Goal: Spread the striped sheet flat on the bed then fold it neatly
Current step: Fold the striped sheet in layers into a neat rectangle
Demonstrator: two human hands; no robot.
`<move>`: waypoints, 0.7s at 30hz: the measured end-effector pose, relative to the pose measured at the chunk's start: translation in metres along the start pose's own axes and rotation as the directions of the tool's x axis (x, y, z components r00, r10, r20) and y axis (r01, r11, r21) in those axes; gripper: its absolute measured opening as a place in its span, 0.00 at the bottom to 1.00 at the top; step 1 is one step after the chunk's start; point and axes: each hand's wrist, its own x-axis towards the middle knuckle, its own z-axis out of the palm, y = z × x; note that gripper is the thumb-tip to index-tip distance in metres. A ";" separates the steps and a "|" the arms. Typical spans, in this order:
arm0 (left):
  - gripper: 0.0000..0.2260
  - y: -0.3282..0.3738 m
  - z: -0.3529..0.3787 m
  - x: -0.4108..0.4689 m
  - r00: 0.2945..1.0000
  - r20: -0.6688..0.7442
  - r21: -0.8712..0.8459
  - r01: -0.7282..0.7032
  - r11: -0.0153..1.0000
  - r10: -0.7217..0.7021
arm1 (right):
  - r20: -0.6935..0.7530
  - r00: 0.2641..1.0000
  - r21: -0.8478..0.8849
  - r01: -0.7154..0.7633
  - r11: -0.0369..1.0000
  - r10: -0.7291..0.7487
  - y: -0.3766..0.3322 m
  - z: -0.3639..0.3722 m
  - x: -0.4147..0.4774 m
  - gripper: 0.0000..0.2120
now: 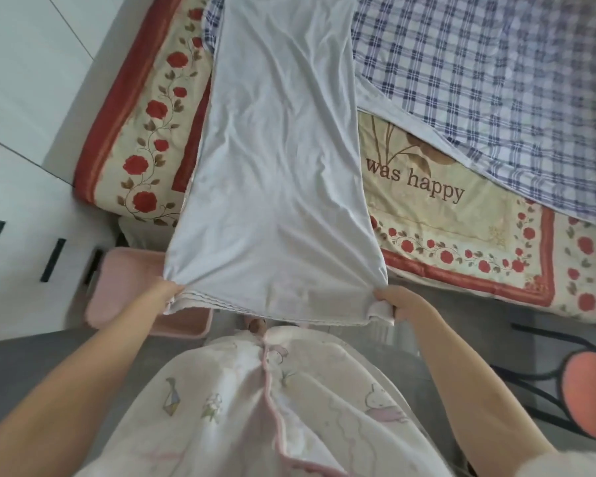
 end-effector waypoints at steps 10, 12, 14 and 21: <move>0.21 0.014 0.027 -0.013 0.979 -0.164 -0.198 -0.152 0.968 0.120 | -0.129 0.990 -0.045 0.045 0.998 -0.051 -0.021 0.036 -0.037 0.30; 0.26 0.017 0.024 -0.011 0.996 0.027 -0.110 -0.085 0.990 0.088 | -0.006 0.999 -0.121 -0.038 0.992 0.038 -0.023 0.035 -0.041 0.39; 0.30 0.021 0.017 -0.002 0.977 0.201 0.072 0.055 0.996 -0.068 | 0.020 0.996 -0.200 -0.079 0.977 0.085 -0.024 0.026 -0.034 0.40; 0.10 0.070 0.018 0.020 0.953 0.193 -0.103 0.257 0.961 -0.235 | 0.068 0.982 -0.115 -0.169 0.979 0.177 -0.054 0.010 -0.006 0.21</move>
